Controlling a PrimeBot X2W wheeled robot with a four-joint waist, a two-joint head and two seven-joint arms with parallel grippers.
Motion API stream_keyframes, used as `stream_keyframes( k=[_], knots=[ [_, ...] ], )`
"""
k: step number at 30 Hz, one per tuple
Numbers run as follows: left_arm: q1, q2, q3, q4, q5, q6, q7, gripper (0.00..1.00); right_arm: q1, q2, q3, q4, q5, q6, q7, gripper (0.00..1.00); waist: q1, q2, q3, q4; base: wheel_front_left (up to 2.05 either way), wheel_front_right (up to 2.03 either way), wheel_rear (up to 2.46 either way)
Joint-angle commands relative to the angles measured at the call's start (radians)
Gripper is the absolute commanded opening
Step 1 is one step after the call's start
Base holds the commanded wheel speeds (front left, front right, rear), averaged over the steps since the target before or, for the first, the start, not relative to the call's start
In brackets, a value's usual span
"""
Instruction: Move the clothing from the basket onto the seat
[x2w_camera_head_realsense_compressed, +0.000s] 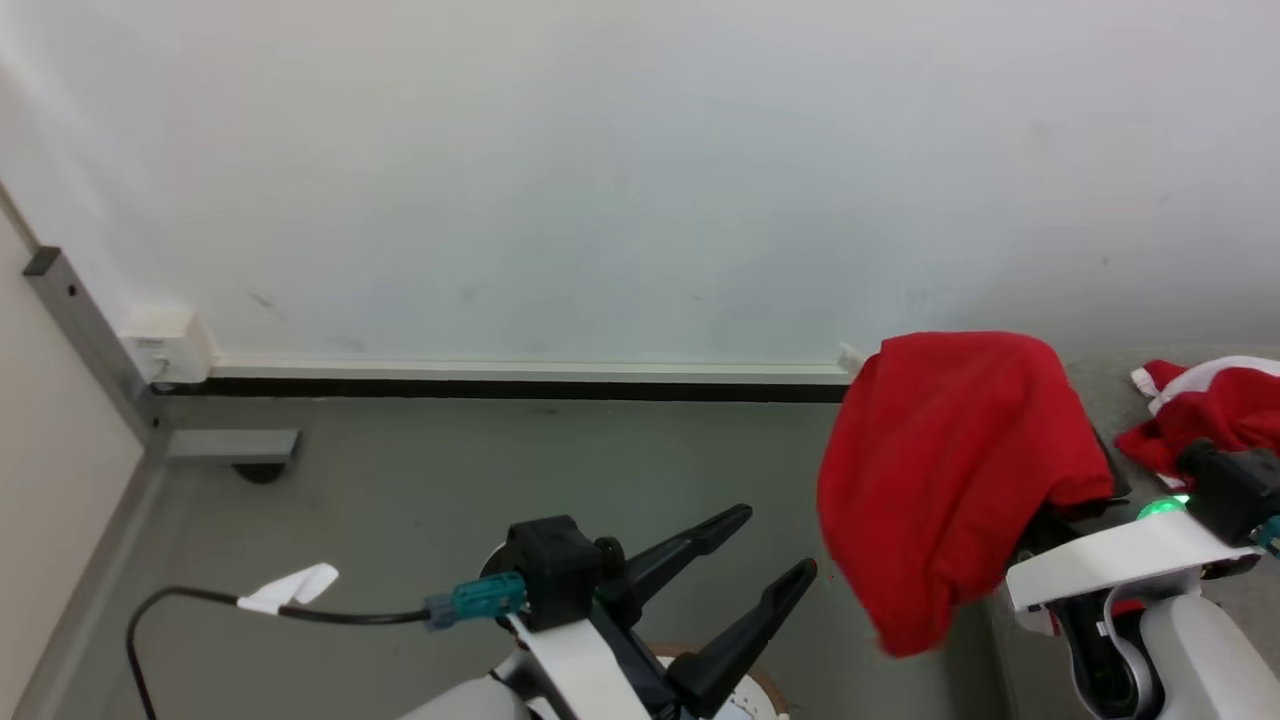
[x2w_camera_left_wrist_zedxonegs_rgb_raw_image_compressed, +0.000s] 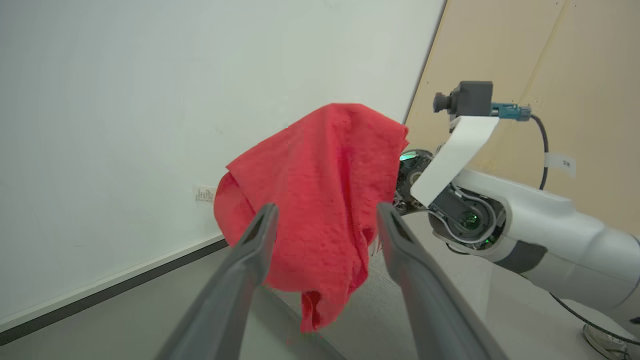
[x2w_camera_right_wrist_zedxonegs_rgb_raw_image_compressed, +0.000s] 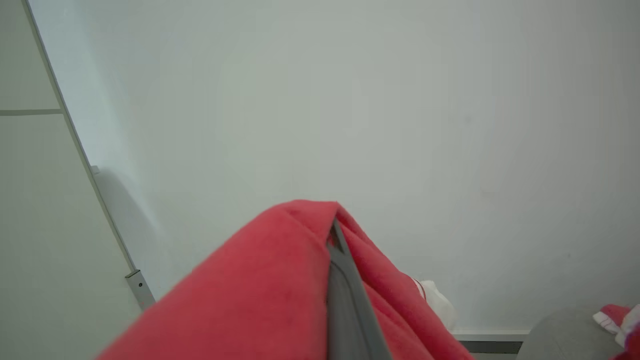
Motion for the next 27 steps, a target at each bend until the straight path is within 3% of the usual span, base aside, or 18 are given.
stream_keyframes(
  k=[1, 10, 17, 27],
  knots=[
    [0.011, 0.007, -0.001, -0.001, 0.015, 0.003, -0.009, 1.00, 0.020, -0.004, -0.026, -0.041, -0.024, -0.002, 0.016, 0.00, 0.0000, -0.0001, 0.017, -0.052, 0.00, 0.00, 0.00],
    [-0.003, 0.015, -0.002, 0.003, 0.044, 0.015, -0.034, 1.00, 0.128, 0.017, -0.124, -0.258, -0.136, -0.002, 0.141, 0.00, 0.0000, -0.0001, 0.070, -0.222, 0.00, 0.00, 0.00],
    [-0.021, 0.027, 0.006, 0.004, 0.066, 0.018, -0.047, 1.00, 0.195, 0.051, -0.148, -0.358, -0.173, -0.002, 0.184, 0.00, 0.0000, -0.0001, 0.125, -0.345, 0.00, 0.00, 0.00],
    [-0.039, 0.041, 0.003, 0.013, 0.113, 0.030, -0.064, 1.00, 0.216, 0.082, -0.159, -0.414, -0.186, -0.002, 0.171, 0.00, 0.0000, -0.0001, 0.172, -0.429, 0.00, 0.00, 0.00]
  ],
)
